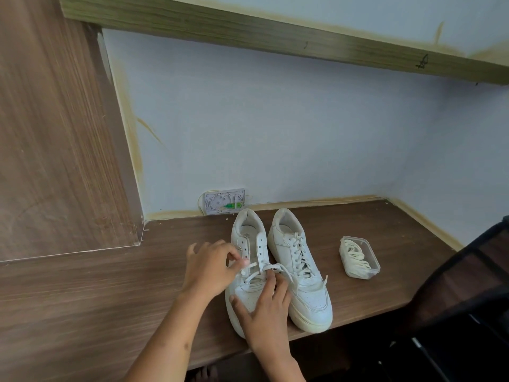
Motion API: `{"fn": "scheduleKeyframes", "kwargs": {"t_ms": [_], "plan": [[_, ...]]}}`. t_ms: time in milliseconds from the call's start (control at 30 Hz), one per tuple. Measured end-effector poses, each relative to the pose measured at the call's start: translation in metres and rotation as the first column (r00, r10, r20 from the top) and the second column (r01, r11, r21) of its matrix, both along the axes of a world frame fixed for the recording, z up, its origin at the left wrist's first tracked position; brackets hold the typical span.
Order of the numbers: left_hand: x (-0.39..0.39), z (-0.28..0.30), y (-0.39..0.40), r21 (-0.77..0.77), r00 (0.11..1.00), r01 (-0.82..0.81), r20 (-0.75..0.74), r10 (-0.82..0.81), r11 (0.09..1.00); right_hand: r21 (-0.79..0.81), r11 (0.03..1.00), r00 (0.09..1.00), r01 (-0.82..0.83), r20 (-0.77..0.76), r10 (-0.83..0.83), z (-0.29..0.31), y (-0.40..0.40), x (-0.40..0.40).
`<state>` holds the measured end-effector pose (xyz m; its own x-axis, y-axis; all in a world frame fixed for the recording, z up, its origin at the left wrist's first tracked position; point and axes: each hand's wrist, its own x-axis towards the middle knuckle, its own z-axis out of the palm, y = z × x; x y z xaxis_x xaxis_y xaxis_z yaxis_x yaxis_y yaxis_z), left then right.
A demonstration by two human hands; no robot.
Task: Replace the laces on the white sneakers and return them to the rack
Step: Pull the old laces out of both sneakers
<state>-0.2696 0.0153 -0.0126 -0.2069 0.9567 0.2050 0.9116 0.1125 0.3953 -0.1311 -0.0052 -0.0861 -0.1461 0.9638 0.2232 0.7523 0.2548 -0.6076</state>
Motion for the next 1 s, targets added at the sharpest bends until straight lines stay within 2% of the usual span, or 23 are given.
{"fn": "scheduleKeyframes", "kwargs": {"t_ms": [133,200,267,333,367,433,467,500,533,600,667,733,800,900,1000], "plan": [[0.012,-0.003,0.0,0.012,0.997,0.069,-0.02,-0.069,0.998,0.0,1.0,1.0,-0.002,0.001,0.002,0.003,0.002,0.0],[0.015,0.001,0.001,0.041,0.996,0.051,-0.072,-0.048,0.998,-0.005,1.0,1.0,-0.018,0.008,0.018,0.006,0.003,0.002],[0.006,0.003,0.002,0.124,0.988,-0.081,-0.12,0.096,0.989,-0.004,0.999,0.999,-0.049,-0.009,0.049,0.008,0.004,0.005],[-0.011,0.006,0.0,0.179,0.949,-0.289,-0.076,0.306,0.941,0.015,0.997,0.994,-0.069,-0.081,0.07,0.009,0.003,0.008],[-0.02,0.005,-0.003,0.118,0.922,-0.375,-0.052,0.383,0.919,0.022,0.997,0.991,-0.076,-0.11,0.078,0.009,0.002,0.009],[-0.03,0.004,-0.007,-0.187,0.891,-0.454,-0.075,0.448,0.871,0.009,0.996,0.987,-0.088,-0.133,0.088,0.009,0.001,0.01],[-0.03,0.002,-0.008,-0.344,0.895,-0.44,-0.091,0.437,0.829,-0.01,0.996,0.987,-0.092,-0.133,0.09,0.009,0.002,0.011],[-0.027,0.0,-0.009,-0.434,0.902,-0.42,-0.107,0.417,0.797,-0.031,0.995,0.987,-0.098,-0.131,0.093,0.01,0.003,0.011],[-0.024,-0.002,-0.008,-0.449,0.914,-0.396,-0.111,0.39,0.801,-0.053,0.993,0.987,-0.109,-0.128,0.101,0.01,0.005,0.013],[-0.02,-0.004,-0.006,-0.306,0.949,-0.314,-0.072,0.307,0.899,-0.093,0.985,0.984,-0.147,-0.115,0.136,0.011,0.011,0.016],[-0.014,-0.002,-0.004,-0.064,0.988,-0.155,0.01,0.156,0.986,-0.112,0.974,0.978,-0.198,-0.094,0.188,0.013,0.018,0.021],[-0.006,0.001,-0.003,0.081,0.999,-0.009,0.038,0.006,0.997,-0.102,0.962,0.967,-0.254,-0.062,0.249,0.016,0.025,0.025],[0.002,0.0,0.0,0.086,0.999,0.043,-0.03,-0.04,0.995,-0.101,0.948,0.953,-0.303,-0.043,0.3,0.018,0.032,0.029],[0.008,-0.005,0.005,0.083,0.996,0.033,-0.088,-0.026,0.996,-0.107,0.936,0.942,-0.335,-0.045,0.332,0.02,0.038,0.033],[0.009,0.001,0.008,0.111,0.994,0.048,-0.108,-0.036,0.993,-0.026,0.955,0.953,-0.297,0.05,0.298,0.015,0.034,0.029]]}}
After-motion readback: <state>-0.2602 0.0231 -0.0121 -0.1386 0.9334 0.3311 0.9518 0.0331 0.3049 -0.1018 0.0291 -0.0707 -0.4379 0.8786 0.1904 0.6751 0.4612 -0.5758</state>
